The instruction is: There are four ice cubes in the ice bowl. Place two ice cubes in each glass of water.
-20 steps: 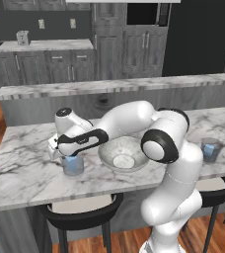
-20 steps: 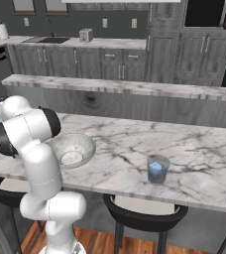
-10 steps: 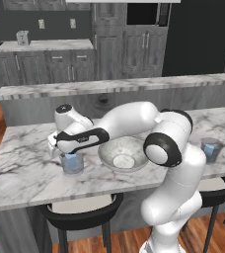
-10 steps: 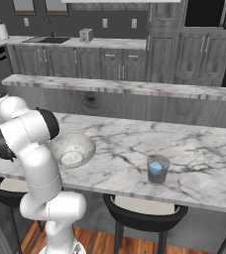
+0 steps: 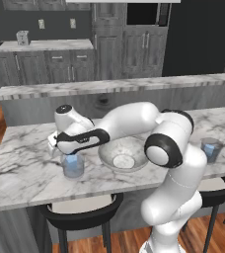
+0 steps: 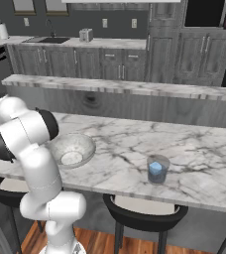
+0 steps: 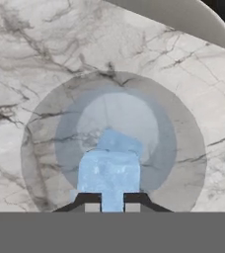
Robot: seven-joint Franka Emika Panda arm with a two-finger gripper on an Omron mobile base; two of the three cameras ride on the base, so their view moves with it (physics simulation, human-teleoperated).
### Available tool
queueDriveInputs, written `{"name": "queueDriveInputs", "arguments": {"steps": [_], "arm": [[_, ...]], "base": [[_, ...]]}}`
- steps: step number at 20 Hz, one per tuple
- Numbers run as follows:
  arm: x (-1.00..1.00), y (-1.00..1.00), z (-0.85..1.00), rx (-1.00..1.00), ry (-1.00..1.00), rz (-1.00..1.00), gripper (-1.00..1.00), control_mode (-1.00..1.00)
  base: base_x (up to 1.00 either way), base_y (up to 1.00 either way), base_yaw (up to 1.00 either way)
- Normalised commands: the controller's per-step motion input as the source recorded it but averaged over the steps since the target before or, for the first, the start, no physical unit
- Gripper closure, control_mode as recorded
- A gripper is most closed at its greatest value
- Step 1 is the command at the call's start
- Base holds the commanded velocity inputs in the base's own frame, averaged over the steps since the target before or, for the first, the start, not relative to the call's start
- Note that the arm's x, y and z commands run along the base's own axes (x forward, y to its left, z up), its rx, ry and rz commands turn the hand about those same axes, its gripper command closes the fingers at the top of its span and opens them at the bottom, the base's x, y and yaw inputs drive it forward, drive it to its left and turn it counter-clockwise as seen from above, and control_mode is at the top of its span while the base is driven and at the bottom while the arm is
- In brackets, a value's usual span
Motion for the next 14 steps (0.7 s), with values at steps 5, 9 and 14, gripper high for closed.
{"name": "queueDriveInputs", "arguments": {"steps": [5,9,14], "arm": [[-0.46,-0.16,0.17,0.04,-0.05,0.0,1.0,-1.0],[-1.0,-0.77,0.12,0.14,-0.09,-0.01,1.0,-1.0],[-1.0,-1.0,0.09,0.16,-0.08,-0.05,1.0,-1.0]], "base": [[0.0,0.0,0.0],[0.0,0.0,0.0],[0.0,0.0,0.0]]}}
